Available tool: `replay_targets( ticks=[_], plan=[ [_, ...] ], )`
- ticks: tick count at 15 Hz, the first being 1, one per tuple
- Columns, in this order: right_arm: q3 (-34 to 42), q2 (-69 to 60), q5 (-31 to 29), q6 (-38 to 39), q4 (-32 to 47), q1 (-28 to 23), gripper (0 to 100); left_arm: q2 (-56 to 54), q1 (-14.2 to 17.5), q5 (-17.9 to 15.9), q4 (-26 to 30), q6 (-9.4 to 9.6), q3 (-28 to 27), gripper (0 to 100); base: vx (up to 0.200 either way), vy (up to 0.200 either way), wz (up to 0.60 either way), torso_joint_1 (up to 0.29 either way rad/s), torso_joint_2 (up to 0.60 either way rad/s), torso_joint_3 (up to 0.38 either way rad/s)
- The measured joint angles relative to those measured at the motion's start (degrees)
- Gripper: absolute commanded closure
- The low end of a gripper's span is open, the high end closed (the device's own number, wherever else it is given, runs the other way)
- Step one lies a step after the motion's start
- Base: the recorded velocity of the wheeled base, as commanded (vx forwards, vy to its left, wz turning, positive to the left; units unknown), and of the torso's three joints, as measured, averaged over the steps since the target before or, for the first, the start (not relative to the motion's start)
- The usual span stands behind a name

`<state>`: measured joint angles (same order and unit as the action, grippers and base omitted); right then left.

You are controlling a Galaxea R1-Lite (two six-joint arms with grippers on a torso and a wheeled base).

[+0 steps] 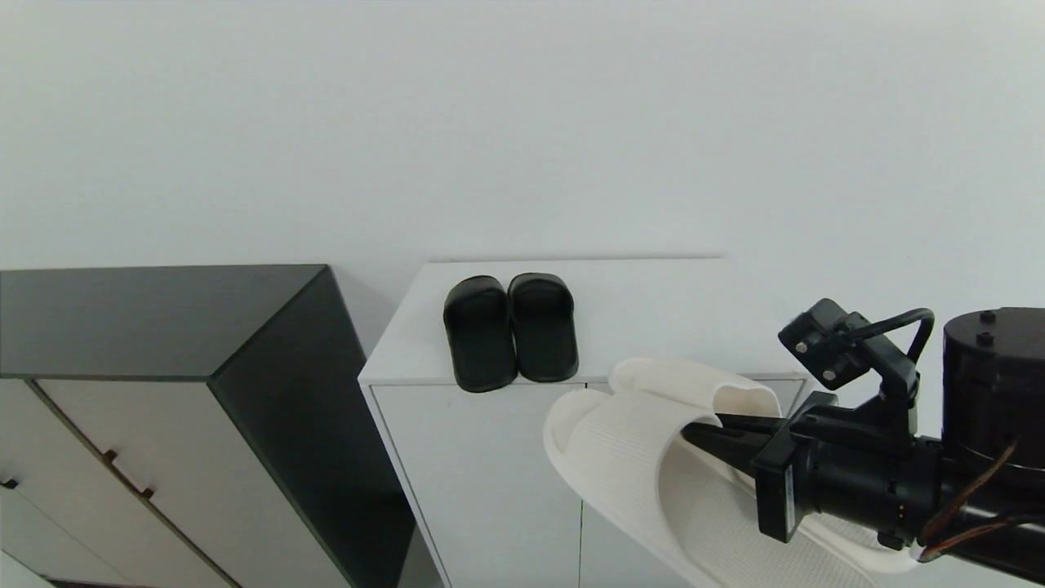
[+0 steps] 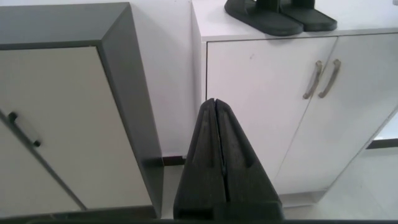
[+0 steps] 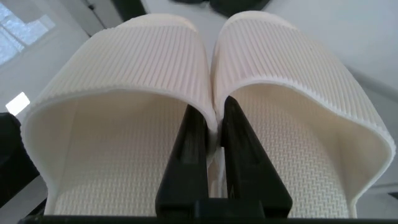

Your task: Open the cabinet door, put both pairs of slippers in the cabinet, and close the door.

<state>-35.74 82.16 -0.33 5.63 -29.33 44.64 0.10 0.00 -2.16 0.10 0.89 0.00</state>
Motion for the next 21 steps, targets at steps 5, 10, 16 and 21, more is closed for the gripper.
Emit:
replay_targets(
  ticks=[5, 10, 16, 21],
  plan=[
    [1.38, 0.09, 0.12, -0.52, -0.12, -0.29, 100, 0.00, -0.02, 0.00, -0.02, 0.22, 0.00, 100, -0.040, 0.000, 0.00, 0.000, 0.00, 0.000],
    [1.62, 0.41, 0.20, -0.57, -0.20, -0.55, 100, 0.00, 0.00, 0.09, 0.00, -0.23, 0.00, 100, 0.000, 0.000, 0.00, 0.000, 0.00, 0.000],
    [2.01, 0.57, 0.77, -0.55, -0.23, -0.71, 100, 0.00, 0.00, 0.06, -0.05, -0.29, 0.00, 100, 0.000, 0.000, 0.00, -0.083, 0.20, 0.112],
    [2.07, 0.16, 0.79, -1.21, -0.26, -0.74, 100, 0.00, 0.00, 0.02, 0.00, -0.02, 0.00, 100, 0.000, 0.000, 0.00, -0.226, 0.54, 0.311]
  ],
)
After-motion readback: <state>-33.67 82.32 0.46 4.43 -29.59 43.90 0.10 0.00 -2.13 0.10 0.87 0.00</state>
